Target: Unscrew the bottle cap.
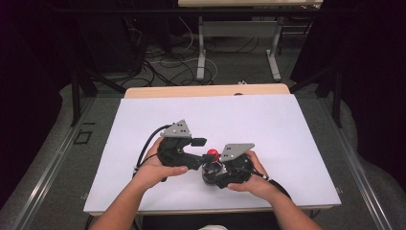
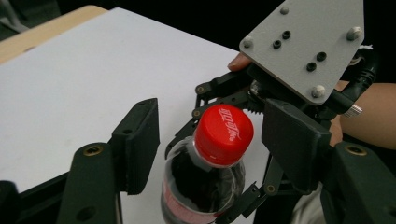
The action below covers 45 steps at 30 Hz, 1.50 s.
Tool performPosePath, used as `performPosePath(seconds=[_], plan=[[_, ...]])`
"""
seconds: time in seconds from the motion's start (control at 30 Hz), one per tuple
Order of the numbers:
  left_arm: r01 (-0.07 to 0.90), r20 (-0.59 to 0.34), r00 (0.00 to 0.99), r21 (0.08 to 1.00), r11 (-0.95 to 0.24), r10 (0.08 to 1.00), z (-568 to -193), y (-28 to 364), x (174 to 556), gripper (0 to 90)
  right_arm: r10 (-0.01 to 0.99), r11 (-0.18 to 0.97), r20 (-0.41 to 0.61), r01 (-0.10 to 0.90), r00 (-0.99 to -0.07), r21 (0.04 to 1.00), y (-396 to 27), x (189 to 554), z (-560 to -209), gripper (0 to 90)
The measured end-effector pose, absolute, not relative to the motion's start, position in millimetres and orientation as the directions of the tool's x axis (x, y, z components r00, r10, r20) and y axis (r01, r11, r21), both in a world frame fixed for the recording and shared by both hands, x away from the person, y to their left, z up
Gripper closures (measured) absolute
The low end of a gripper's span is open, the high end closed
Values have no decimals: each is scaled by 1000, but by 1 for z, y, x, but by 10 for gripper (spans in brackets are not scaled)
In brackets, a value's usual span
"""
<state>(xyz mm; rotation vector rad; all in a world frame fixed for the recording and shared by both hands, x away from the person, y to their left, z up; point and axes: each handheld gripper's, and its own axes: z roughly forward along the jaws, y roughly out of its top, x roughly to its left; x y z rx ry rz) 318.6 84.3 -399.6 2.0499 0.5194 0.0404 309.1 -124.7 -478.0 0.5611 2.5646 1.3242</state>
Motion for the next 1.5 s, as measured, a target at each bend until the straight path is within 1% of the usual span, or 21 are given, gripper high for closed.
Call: performPosePath(seconds=[0.1,0.17,0.3,0.33,0.4,0.67,0.87,1.03,1.27,1.5], plan=[[336,-176,911,840,-425,373,-400,82,320,390,409,528,-1,235,-913,816,-124,308,-477,293],[341,-194,915,842,-419,354,-400,80,321,411,405,529,0,234,-914,816,-124,307,-477,293],[361,-217,911,831,-423,351,-402,78,322,443,396,525,11,236,-918,818,-124,307,-477,293],[367,-224,911,824,-432,347,-403,77,322,475,390,523,12,232,-921,820,-123,307,-478,293],[372,-233,912,815,-443,338,-404,76,322,476,386,523,14,231,-922,820,-122,307,-478,293],[359,-226,922,801,-478,314,-405,73,322,591,357,533,26,226,-934,815,-119,307,-479,294],[340,-192,926,801,-492,326,-404,73,319,604,360,531,35,236,-932,814,-118,306,-480,295],[337,-166,917,809,-481,363,-402,71,314,608,370,530,29,237,-929,814,-118,306,-479,297],[360,-118,869,817,-451,480,-397,64,301,610,414,512,25,255,-910,820,-117,303,-476,298],[384,-70,792,830,-405,607,-395,53,289,614,474,502,19,287,-880,816,-116,302,-472,298]])
